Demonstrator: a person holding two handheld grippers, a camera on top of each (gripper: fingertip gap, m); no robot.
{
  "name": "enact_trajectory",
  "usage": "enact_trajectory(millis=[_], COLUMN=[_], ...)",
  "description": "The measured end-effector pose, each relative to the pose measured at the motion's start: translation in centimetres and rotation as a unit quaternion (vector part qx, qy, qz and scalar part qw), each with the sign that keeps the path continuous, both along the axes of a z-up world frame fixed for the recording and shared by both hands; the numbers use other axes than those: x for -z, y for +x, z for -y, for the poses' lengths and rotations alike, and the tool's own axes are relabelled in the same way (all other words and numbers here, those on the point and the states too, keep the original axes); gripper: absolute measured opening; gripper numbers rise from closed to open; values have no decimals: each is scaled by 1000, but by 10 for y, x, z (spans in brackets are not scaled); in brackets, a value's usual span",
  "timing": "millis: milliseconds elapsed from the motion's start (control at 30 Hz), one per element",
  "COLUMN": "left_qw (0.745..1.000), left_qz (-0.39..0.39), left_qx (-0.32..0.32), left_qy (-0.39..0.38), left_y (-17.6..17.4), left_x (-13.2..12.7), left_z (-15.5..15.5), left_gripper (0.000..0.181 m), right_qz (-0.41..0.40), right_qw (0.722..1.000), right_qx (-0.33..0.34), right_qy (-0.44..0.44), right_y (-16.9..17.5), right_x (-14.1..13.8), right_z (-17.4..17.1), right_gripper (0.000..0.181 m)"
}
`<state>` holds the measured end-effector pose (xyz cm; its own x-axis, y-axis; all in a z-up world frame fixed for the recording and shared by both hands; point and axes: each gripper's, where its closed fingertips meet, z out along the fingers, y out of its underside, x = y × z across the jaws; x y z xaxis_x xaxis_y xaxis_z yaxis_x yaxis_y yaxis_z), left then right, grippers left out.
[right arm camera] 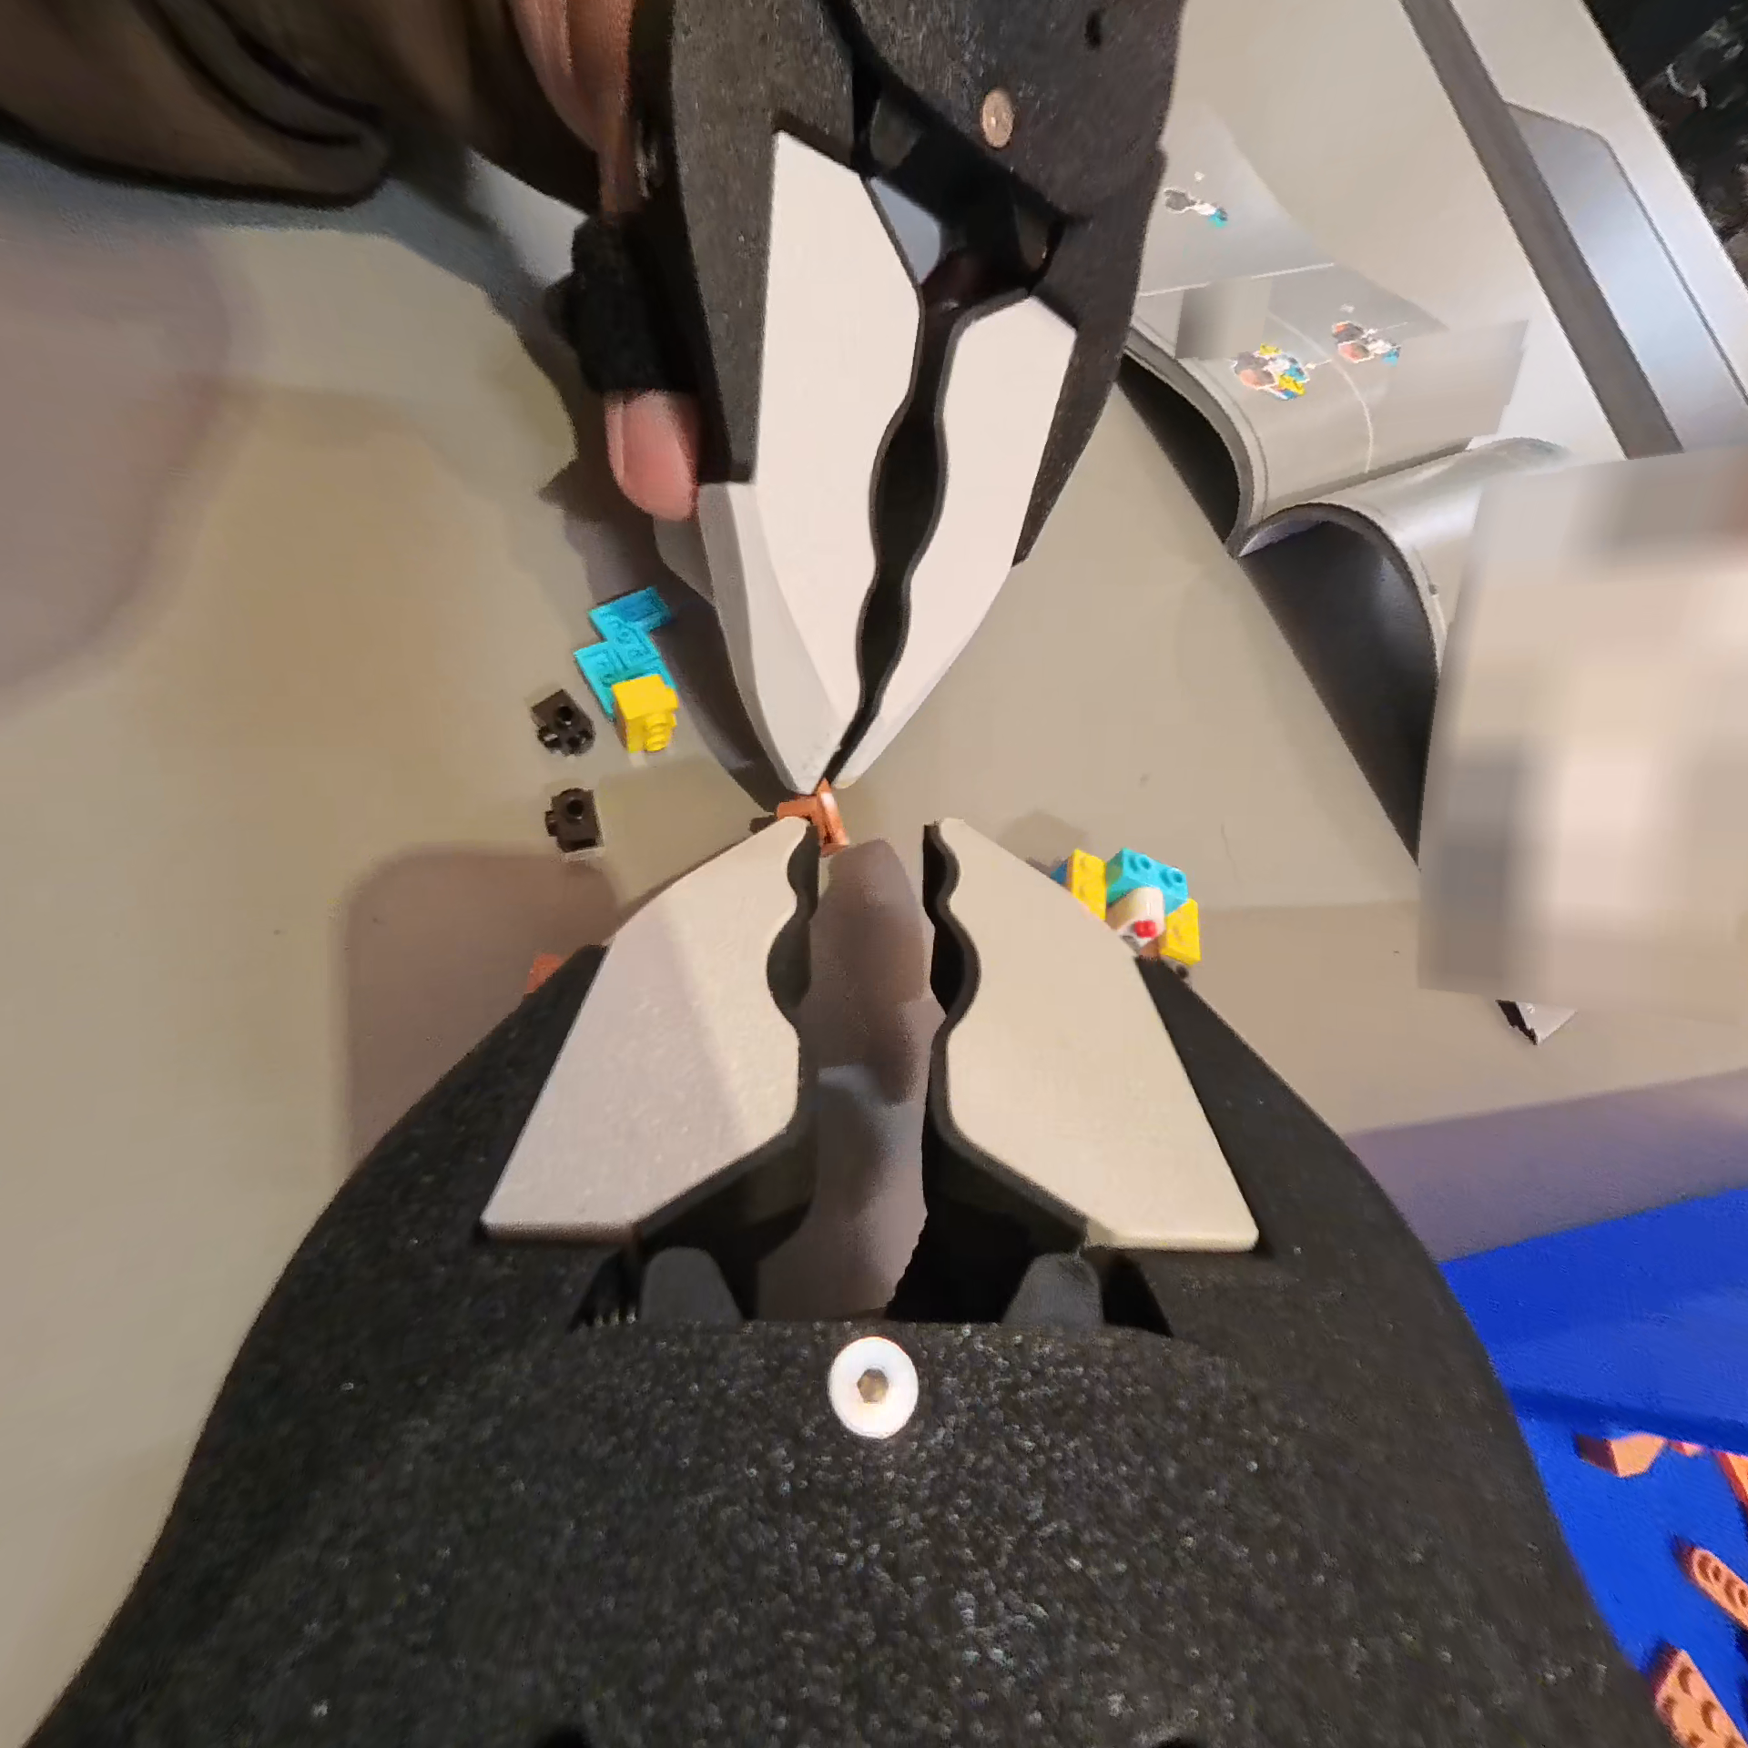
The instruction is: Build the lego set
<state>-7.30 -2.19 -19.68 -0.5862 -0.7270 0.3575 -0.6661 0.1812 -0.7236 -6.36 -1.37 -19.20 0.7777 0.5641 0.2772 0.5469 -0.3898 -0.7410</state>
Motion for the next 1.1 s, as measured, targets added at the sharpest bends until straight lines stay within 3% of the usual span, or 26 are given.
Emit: enact_trajectory(millis=[467, 800, 1100], left_qw=[983, 951, 948], left_qz=[-46, -64, -50], left_qx=[-77, -111, -124], left_qy=[-162, -281, -289], left_y=[12, 20, 24], left_x=[-18, -36, -40], left_z=[-6, -8, -15], left_gripper=[3, 3, 3], right_qz=[-23, -29, -38], right_qw=[998, 995, 994], right_qx=[42, 69, 62], right_qy=[37, 68, 80], right_y=[17, 26, 31], right_x=[-20, -36, -47], right_z=[-11, -23, -27], right_gripper=[18, 17, 19])
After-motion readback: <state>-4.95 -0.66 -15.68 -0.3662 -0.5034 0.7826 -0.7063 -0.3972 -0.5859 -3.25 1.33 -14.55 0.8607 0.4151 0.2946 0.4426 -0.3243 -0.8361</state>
